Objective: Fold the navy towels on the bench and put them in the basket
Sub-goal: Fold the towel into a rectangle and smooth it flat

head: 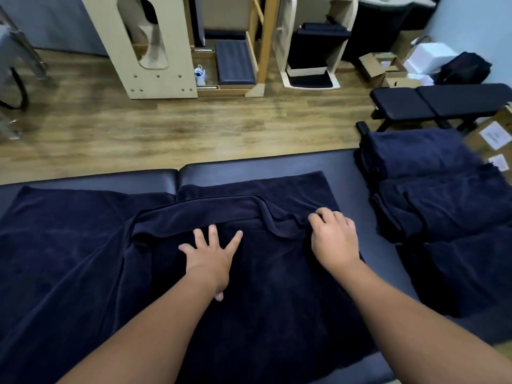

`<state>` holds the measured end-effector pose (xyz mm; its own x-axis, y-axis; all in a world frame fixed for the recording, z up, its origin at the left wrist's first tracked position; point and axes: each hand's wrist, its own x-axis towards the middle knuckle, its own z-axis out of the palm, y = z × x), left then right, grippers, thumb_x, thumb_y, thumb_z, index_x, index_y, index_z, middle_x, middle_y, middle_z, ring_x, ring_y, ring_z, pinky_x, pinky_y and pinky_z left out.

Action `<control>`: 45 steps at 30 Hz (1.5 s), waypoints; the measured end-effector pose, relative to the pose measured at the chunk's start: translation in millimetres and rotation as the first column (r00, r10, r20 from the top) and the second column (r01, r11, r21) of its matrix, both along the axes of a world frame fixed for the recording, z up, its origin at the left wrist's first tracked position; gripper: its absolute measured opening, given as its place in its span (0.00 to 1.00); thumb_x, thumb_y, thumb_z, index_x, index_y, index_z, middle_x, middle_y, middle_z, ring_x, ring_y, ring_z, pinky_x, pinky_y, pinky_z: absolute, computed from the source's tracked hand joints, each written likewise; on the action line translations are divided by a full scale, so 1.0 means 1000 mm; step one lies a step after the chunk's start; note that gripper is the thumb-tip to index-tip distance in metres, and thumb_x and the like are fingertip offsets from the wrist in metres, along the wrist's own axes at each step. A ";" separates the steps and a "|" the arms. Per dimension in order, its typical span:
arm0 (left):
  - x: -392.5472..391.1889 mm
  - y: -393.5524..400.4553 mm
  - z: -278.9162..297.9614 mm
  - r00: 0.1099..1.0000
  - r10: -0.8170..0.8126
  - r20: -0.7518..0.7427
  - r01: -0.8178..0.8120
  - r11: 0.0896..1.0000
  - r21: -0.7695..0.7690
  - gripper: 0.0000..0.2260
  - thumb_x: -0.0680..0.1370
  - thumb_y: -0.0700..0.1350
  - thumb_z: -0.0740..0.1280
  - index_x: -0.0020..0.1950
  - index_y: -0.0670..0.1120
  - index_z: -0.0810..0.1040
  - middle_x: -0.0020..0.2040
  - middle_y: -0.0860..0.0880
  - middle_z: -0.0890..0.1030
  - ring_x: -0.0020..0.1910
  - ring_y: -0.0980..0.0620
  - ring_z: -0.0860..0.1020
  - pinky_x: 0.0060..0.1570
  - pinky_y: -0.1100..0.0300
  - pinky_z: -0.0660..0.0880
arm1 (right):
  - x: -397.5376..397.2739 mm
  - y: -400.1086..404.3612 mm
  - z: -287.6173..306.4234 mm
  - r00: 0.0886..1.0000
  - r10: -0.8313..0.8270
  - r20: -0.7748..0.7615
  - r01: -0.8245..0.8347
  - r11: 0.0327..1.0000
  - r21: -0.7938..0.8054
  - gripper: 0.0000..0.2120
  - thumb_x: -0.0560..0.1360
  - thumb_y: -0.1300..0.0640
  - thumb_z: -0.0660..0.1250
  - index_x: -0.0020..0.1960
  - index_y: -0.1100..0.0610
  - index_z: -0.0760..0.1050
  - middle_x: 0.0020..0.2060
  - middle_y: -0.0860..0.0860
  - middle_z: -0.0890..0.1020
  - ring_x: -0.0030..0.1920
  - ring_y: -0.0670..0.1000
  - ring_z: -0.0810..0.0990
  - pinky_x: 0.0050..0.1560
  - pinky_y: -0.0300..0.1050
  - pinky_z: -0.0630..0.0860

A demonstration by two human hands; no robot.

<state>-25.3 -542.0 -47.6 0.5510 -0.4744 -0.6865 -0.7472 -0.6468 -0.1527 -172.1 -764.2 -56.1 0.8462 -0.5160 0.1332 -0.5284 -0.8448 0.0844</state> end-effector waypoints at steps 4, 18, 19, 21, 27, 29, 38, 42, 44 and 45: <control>0.014 -0.022 0.001 0.997 0.026 -0.068 -0.028 0.999 -0.041 0.68 0.63 0.58 0.83 0.76 0.62 0.25 0.81 0.42 0.35 0.80 0.33 0.39 0.72 0.24 0.47 | 0.026 -0.043 0.013 0.971 -0.224 0.085 0.203 0.957 0.205 0.14 0.77 0.62 0.67 0.62 0.57 0.77 0.55 0.56 0.80 0.49 0.62 0.79 0.44 0.53 0.71; 0.030 -0.104 -0.002 0.942 0.328 -0.069 -0.329 0.944 -0.002 0.68 0.61 0.64 0.82 0.76 0.65 0.26 0.82 0.41 0.41 0.78 0.27 0.42 0.65 0.17 0.48 | 0.054 -0.096 -0.003 0.952 -0.292 -0.092 0.284 0.729 0.623 0.24 0.81 0.54 0.66 0.74 0.54 0.65 0.53 0.54 0.81 0.57 0.59 0.78 0.54 0.54 0.76; 0.032 -0.106 -0.004 0.939 0.337 -0.069 -0.337 0.942 0.009 0.69 0.60 0.64 0.82 0.75 0.66 0.25 0.82 0.41 0.38 0.78 0.26 0.40 0.64 0.16 0.48 | 0.060 -0.102 -0.001 0.952 -0.296 -0.073 0.270 0.708 0.652 0.22 0.80 0.56 0.66 0.73 0.54 0.66 0.54 0.54 0.81 0.57 0.59 0.78 0.54 0.53 0.76; 0.035 -0.106 -0.007 0.932 0.355 -0.072 -0.355 0.935 0.011 0.71 0.59 0.64 0.83 0.73 0.66 0.22 0.81 0.41 0.35 0.77 0.26 0.37 0.64 0.16 0.48 | 0.072 -0.113 0.003 0.951 -0.303 0.062 0.183 0.714 0.676 0.17 0.80 0.59 0.66 0.68 0.53 0.71 0.56 0.53 0.80 0.58 0.58 0.78 0.55 0.51 0.75; 0.037 -0.110 -0.014 0.914 0.398 -0.074 -0.398 0.917 0.025 0.73 0.57 0.62 0.84 0.70 0.66 0.19 0.80 0.39 0.32 0.76 0.26 0.35 0.63 0.16 0.47 | 0.095 -0.124 -0.005 0.917 -0.399 -0.015 0.308 0.685 0.660 0.16 0.81 0.58 0.62 0.68 0.53 0.68 0.55 0.53 0.78 0.50 0.57 0.75 0.45 0.49 0.70; 0.039 -0.112 -0.014 0.918 0.388 -0.079 -0.387 0.921 0.038 0.73 0.58 0.62 0.84 0.70 0.65 0.19 0.79 0.38 0.32 0.76 0.25 0.35 0.63 0.15 0.48 | 0.099 -0.126 -0.008 0.872 -0.480 -0.092 0.403 0.599 0.692 0.15 0.82 0.50 0.61 0.66 0.55 0.69 0.56 0.57 0.80 0.54 0.61 0.78 0.46 0.49 0.70; 0.054 -0.117 -0.001 0.866 0.479 -0.145 -0.498 0.854 -0.149 0.61 0.62 0.76 0.73 0.74 0.69 0.26 0.82 0.40 0.40 0.78 0.26 0.46 0.67 0.20 0.50 | 0.091 -0.126 -0.009 0.848 -0.516 0.123 0.284 0.638 0.716 0.16 0.84 0.54 0.60 0.71 0.51 0.68 0.60 0.55 0.79 0.60 0.58 0.76 0.51 0.48 0.69; 0.054 -0.140 -0.003 0.913 0.407 -0.025 -0.402 0.888 -0.224 0.37 0.79 0.73 0.49 0.80 0.62 0.33 0.82 0.43 0.35 0.79 0.31 0.38 0.69 0.22 0.45 | 0.071 -0.124 -0.010 0.849 -0.528 0.024 0.280 0.488 0.827 0.23 0.82 0.44 0.61 0.75 0.52 0.67 0.66 0.53 0.77 0.67 0.57 0.73 0.56 0.49 0.70; 0.036 -0.158 -0.009 0.968 0.237 -0.084 -0.251 0.935 -0.251 0.34 0.82 0.66 0.51 0.80 0.62 0.34 0.82 0.45 0.33 0.79 0.33 0.36 0.70 0.23 0.46 | 0.053 -0.120 -0.008 0.877 -0.480 -0.008 0.273 0.485 0.831 0.25 0.80 0.42 0.63 0.74 0.50 0.67 0.63 0.52 0.79 0.66 0.56 0.74 0.55 0.49 0.72; 0.025 -0.165 -0.012 0.985 0.129 -0.119 -0.159 0.941 -0.298 0.33 0.83 0.63 0.52 0.80 0.64 0.34 0.82 0.48 0.33 0.79 0.34 0.35 0.70 0.23 0.46 | 0.041 -0.116 -0.009 0.899 -0.437 -0.027 0.269 0.503 0.821 0.26 0.79 0.42 0.64 0.74 0.49 0.67 0.62 0.51 0.80 0.65 0.56 0.75 0.56 0.49 0.73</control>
